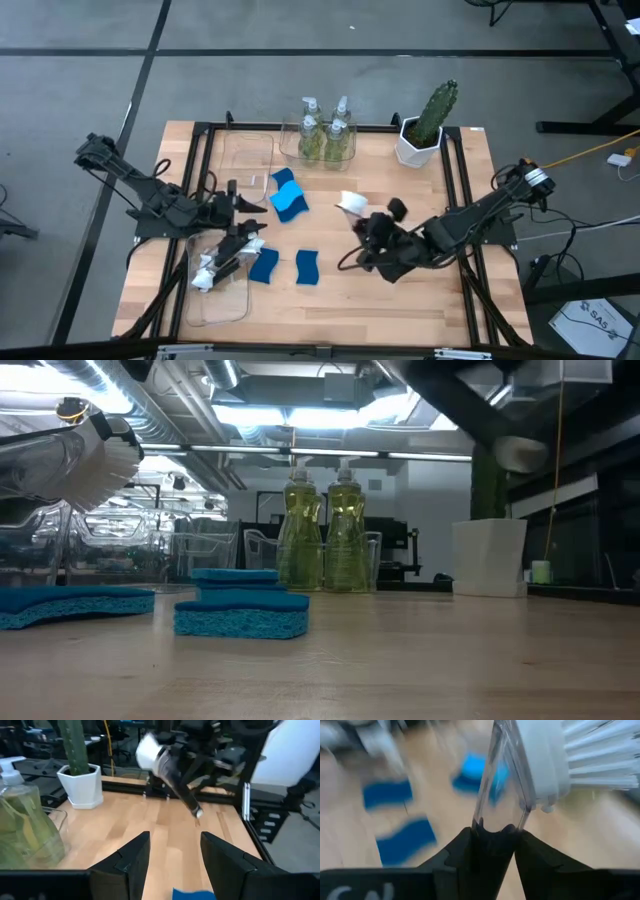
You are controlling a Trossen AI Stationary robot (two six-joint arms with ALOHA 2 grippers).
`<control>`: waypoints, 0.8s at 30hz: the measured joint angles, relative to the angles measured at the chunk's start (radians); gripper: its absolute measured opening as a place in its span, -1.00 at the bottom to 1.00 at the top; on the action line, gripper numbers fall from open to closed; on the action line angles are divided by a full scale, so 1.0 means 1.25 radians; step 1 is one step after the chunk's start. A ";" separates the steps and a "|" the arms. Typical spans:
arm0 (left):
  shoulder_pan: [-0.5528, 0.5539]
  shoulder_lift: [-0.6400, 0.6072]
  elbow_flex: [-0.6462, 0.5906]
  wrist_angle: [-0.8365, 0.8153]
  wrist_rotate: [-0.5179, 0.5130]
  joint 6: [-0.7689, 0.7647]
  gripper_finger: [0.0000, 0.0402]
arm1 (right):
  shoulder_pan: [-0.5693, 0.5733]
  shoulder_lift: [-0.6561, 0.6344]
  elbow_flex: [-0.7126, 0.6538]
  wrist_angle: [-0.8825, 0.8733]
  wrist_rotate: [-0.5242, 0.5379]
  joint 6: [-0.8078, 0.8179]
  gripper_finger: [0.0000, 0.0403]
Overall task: Pick & Place Kitchen Sink Supplies
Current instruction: Put the black dish brush into the bottom left transparent bin
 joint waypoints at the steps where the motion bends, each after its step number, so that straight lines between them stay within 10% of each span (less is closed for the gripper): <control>1: 0.009 0.008 0.000 0.013 0.005 0.005 -0.15 | -0.005 0.000 0.000 0.057 0.026 -0.065 -0.39; 8: 0.059 0.102 0.000 0.181 0.110 0.123 -0.13 | -0.052 0.011 0.000 0.452 -0.018 -0.479 -0.39; 24: 0.151 0.283 0.000 0.504 0.233 0.168 0.25 | -0.133 0.078 0.000 0.785 -0.225 -0.806 -0.39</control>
